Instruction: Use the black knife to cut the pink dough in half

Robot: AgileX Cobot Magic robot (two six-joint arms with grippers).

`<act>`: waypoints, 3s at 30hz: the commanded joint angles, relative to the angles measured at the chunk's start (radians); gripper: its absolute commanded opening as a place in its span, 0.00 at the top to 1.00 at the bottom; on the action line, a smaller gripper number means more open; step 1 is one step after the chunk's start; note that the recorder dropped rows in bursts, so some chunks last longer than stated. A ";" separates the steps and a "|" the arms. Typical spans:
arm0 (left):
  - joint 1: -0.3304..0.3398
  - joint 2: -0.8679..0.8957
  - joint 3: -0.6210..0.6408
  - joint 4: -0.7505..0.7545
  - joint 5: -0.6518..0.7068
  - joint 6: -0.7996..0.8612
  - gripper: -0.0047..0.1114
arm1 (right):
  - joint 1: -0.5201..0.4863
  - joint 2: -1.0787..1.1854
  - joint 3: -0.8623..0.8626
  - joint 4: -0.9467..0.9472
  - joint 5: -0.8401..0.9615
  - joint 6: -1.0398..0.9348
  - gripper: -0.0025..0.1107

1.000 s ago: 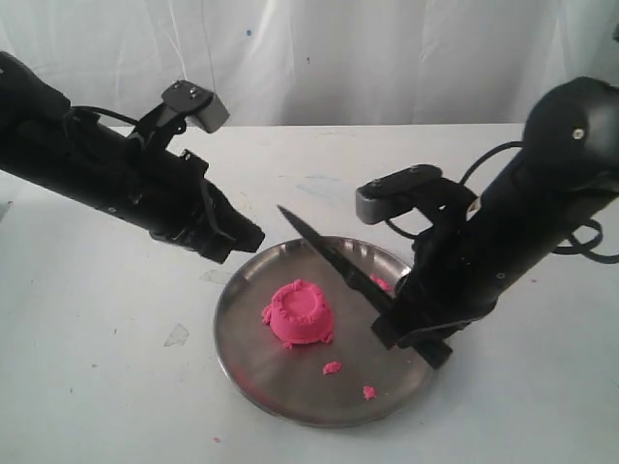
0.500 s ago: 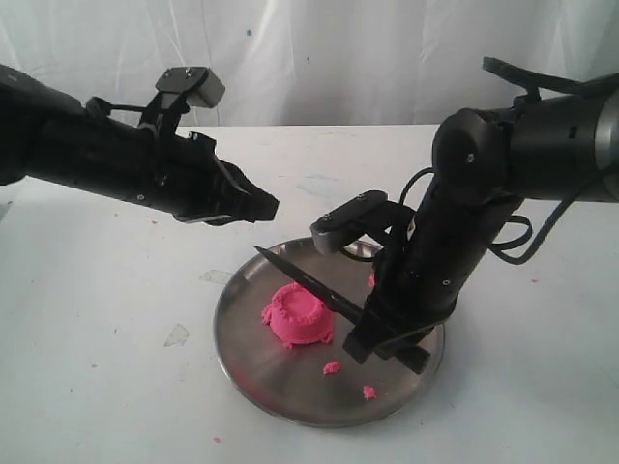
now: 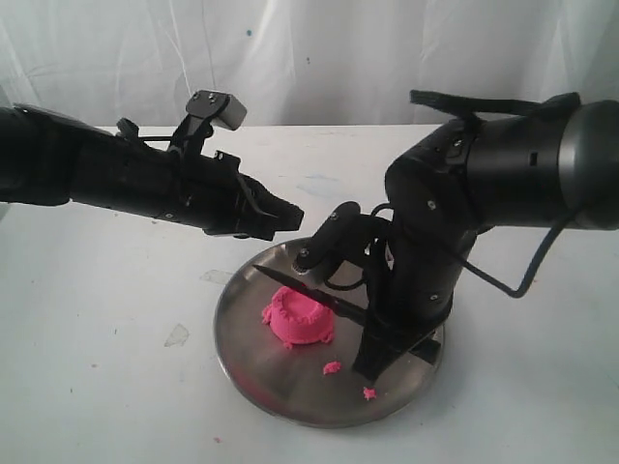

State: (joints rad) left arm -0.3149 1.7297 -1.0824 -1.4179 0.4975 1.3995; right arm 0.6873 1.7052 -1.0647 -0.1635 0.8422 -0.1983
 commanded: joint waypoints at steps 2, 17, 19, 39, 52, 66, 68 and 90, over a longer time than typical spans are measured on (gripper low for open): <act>-0.002 -0.007 -0.004 -0.008 0.004 0.014 0.96 | 0.025 -0.003 0.008 -0.127 -0.014 0.116 0.98; -0.002 -0.007 0.035 0.014 -0.017 0.061 0.96 | 0.027 0.041 0.008 -0.043 0.001 0.017 0.98; -0.002 -0.007 0.035 0.014 -0.027 0.063 0.96 | 0.027 0.041 0.008 -0.043 -0.001 0.017 0.98; -0.002 0.140 0.035 -0.068 -0.033 0.150 0.96 | 0.027 0.044 0.008 -0.043 -0.013 0.021 0.98; -0.002 0.227 0.035 -0.062 -0.060 0.150 0.96 | 0.027 0.044 0.008 -0.043 -0.013 0.023 0.98; -0.002 0.229 0.035 -0.062 -0.062 0.150 0.96 | 0.027 0.094 0.008 -0.039 -0.020 0.023 0.98; -0.002 0.233 0.035 -0.062 -0.062 0.150 0.96 | 0.027 0.094 0.008 -0.039 -0.020 0.023 0.98; -0.002 0.233 0.035 -0.026 -0.062 0.147 0.96 | 0.027 0.094 0.008 -0.039 -0.025 0.026 0.98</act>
State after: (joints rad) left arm -0.3149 1.9424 -1.0556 -1.4676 0.4541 1.5404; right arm 0.7099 1.7974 -1.0612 -0.2100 0.8200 -0.1654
